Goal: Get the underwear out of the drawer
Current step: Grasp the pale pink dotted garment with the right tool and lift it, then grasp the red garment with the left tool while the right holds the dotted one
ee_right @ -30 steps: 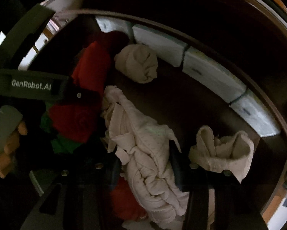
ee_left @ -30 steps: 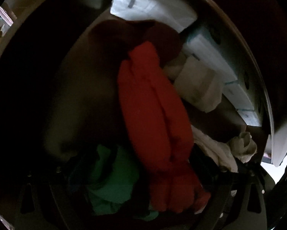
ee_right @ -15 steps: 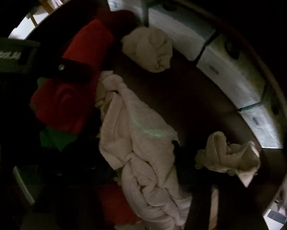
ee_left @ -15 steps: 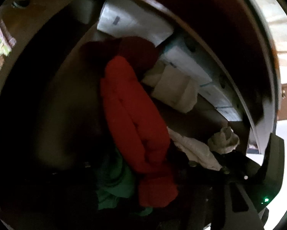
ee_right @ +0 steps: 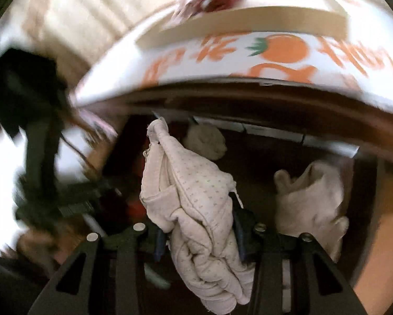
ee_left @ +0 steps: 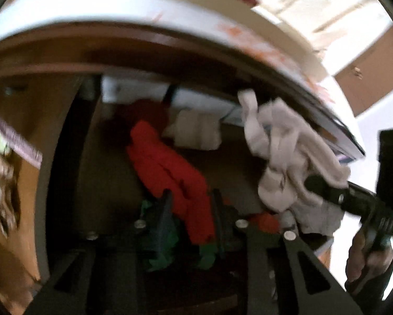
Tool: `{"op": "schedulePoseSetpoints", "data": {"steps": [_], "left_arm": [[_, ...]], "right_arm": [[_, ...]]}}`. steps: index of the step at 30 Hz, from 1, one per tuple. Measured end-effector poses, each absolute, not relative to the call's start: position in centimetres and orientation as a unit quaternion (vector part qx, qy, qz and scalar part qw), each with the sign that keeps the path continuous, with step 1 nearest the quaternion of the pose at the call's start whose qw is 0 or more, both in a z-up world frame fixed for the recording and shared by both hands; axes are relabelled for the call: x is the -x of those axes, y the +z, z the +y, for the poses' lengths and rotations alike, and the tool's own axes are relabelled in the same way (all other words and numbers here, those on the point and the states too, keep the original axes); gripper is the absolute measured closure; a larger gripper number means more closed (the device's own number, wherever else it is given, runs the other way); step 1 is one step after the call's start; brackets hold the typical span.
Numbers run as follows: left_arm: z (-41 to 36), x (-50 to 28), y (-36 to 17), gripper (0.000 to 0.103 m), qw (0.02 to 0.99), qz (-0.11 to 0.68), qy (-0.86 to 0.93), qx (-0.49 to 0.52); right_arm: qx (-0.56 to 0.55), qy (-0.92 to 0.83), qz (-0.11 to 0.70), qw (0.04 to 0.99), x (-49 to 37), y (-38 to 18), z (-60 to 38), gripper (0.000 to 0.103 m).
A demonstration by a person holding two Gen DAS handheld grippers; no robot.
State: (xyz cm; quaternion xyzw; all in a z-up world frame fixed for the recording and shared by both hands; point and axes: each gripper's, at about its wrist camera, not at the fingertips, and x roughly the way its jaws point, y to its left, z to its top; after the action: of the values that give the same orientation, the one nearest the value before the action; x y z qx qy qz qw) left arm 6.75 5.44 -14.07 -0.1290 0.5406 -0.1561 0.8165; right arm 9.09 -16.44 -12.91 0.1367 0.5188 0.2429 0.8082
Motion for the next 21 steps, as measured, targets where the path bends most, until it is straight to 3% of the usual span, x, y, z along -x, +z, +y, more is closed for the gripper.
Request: {"op": "schedulePoseSetpoints", "data": {"steps": [6,9,15,17,21], "left_arm": [[6.1,-6.5,-14.9,0.08,0.812,0.549,-0.134,0.147],[6.5,-7.3,-16.5,0.074,0.794,0.569,-0.079,0.197],[4.1,-8.6,-17.1,0.05,0.774,0.599,-0.025,0.202],[2.7,-9.1,-17.2,0.036,0.789,0.593,-0.002,0.161],[1.7,-10.0,-19.6,0.034,0.76,0.632,0.035,0.144]], "right_arm": [[-0.211,0.216,0.473,0.828,-7.5,-11.8,-16.0,0.06],[-0.203,0.211,0.473,0.831,-7.6,-11.5,-15.8,0.06],[-0.17,0.216,0.469,0.839,-8.2,-12.1,-15.6,0.059],[-0.162,0.213,0.464,0.844,-7.6,-12.7,-16.3,0.059],[-0.165,0.22,0.464,0.842,-7.6,-12.8,-17.1,0.059]]}}
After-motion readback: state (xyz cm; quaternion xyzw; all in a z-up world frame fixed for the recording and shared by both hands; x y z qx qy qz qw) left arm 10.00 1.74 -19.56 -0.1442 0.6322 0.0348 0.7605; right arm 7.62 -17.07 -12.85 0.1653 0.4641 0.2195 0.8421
